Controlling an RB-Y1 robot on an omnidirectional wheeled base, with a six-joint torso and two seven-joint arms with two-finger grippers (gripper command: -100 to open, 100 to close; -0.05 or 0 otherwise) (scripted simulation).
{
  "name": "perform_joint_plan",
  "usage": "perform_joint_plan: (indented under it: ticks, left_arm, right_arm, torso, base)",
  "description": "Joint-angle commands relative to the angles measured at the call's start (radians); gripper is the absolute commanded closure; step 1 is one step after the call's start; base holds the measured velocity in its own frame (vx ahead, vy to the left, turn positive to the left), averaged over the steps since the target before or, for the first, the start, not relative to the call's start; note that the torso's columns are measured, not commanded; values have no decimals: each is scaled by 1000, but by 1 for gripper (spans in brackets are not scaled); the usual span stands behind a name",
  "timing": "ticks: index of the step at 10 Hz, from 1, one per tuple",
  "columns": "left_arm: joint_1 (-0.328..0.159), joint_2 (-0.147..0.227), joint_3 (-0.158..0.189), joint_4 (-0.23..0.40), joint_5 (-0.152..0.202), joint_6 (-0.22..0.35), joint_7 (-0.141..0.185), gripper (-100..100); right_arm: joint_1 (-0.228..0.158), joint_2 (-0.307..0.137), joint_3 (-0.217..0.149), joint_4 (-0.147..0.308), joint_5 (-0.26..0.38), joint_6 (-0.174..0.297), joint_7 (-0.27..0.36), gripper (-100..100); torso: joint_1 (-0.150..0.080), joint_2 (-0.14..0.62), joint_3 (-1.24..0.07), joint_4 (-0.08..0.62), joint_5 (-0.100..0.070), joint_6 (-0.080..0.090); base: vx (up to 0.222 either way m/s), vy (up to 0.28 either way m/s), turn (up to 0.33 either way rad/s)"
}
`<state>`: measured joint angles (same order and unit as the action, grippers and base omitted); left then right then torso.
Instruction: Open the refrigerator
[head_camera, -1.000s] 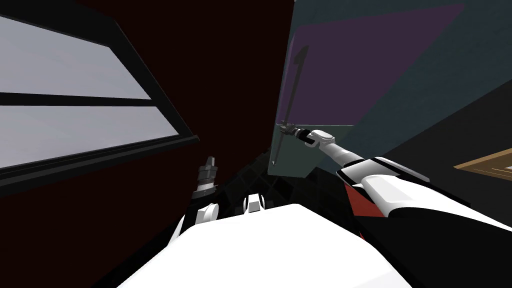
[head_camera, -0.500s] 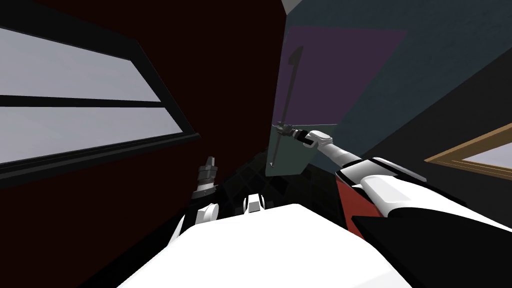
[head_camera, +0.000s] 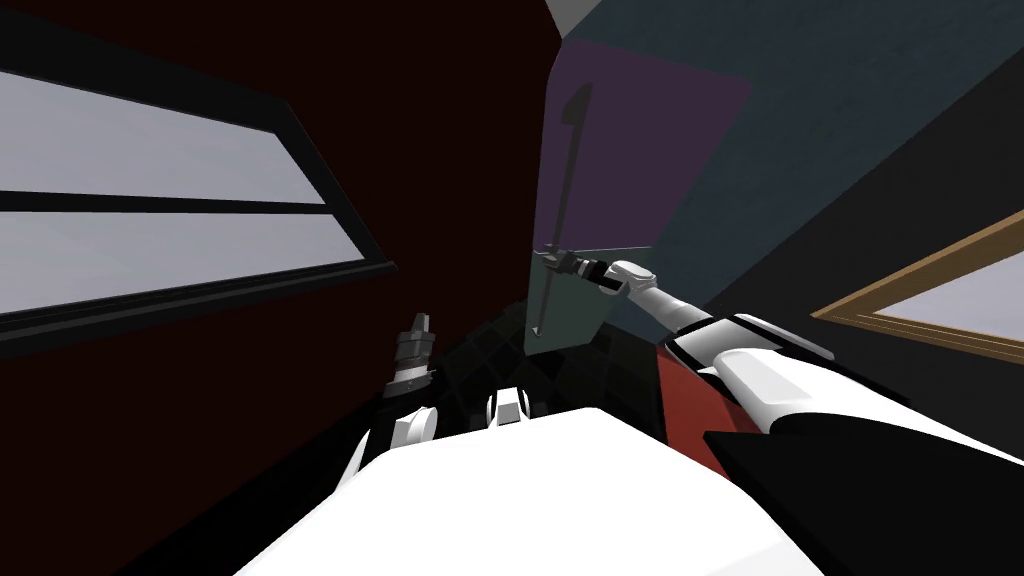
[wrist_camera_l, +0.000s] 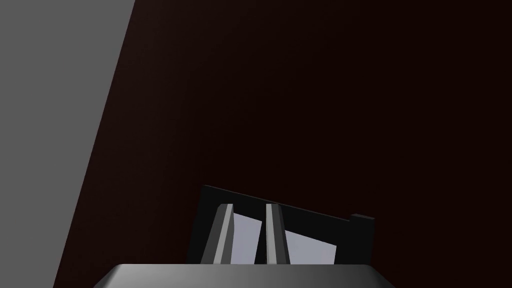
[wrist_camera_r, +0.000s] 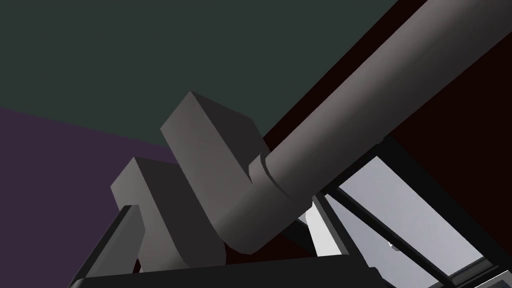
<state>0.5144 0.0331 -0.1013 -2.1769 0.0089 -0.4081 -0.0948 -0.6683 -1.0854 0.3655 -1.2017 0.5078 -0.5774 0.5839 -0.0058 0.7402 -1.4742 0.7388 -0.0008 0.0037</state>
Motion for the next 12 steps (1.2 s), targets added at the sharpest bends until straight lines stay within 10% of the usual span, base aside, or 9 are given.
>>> perform_joint_plan:
  ticks: [1, 3, 4, 10, 11, 12]
  left_arm:
    - [0, 0, 0, 0, 0, 0, 0, 0]
    - [0, 0, 0, 0, 0, 0, 0, 0]
    - [0, 0, 0, 0, 0, 0, 0, 0]
    - [0, 0, 0, 0, 0, 0, 0, 0]
    - [0, 0, 0, 0, 0, 0, 0, 0]
    - [0, 0, 0, 0, 0, 0, 0, 0]
  right_arm:
    - [11, -8, 5, -49, -7, -25, 0, 100]
    - [10, -3, 14, -84, -16, -66, -1, 100]
    - [-11, -45, 14, -56, -17, -48, -38, -100]
    - [-66, -99, 30, -10, -12, -43, -91, -100]
    - [-68, -100, 31, -9, -12, -41, -96, 0]
    - [-68, -100, 31, -9, -12, -41, -96, 0]
  torso:
    - [3, -3, -2, 0, 1, 0]
    - [2, -2, -2, 0, 1, -2]
    - [3, 0, 0, 1, 1, -2]
    - [5, -1, -1, 0, 1, -4]
    - [4, -1, -1, 0, 0, -3]
    - [4, -2, -2, -1, 0, -3]
  base:
    - [-146, -145, -29]
    - [-200, -188, -7]
    - [-147, -99, 212]
    - [-40, 7, 132]
    - [0, 0, 0]
    - [0, 0, 0]
